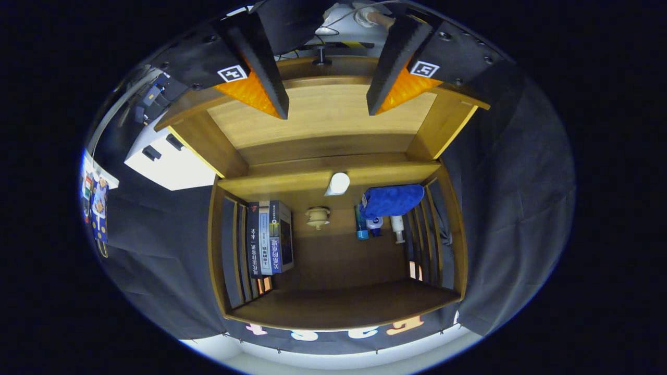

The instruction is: Pull open the drawer, take out the items inside it, and place them on the countertop above the cabinet.

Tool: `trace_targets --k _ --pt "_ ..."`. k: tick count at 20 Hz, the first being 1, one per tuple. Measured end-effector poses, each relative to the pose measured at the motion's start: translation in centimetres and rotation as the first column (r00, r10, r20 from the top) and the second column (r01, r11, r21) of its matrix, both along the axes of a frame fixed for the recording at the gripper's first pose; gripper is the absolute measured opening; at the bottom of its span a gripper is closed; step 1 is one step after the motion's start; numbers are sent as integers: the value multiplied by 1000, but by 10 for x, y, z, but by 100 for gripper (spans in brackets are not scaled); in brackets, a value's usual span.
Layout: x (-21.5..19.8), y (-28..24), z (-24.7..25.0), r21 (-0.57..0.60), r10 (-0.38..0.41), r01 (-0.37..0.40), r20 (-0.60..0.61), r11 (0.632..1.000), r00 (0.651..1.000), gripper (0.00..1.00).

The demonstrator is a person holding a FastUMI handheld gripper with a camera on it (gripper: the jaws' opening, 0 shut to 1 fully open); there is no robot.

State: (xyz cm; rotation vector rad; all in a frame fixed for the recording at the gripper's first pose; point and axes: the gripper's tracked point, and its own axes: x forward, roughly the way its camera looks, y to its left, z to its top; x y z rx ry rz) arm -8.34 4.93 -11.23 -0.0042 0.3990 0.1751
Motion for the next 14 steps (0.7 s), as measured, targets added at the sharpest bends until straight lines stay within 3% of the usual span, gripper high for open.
trace_targets --k 4,9,14 --pt "-11 -6 -18 28 -17 17 -19 999 1000 98" --pt "-16 -16 -56 -55 -21 19 -44 998 999 97" --pt "-12 -10 -57 -40 -16 15 -23 999 1000 98"
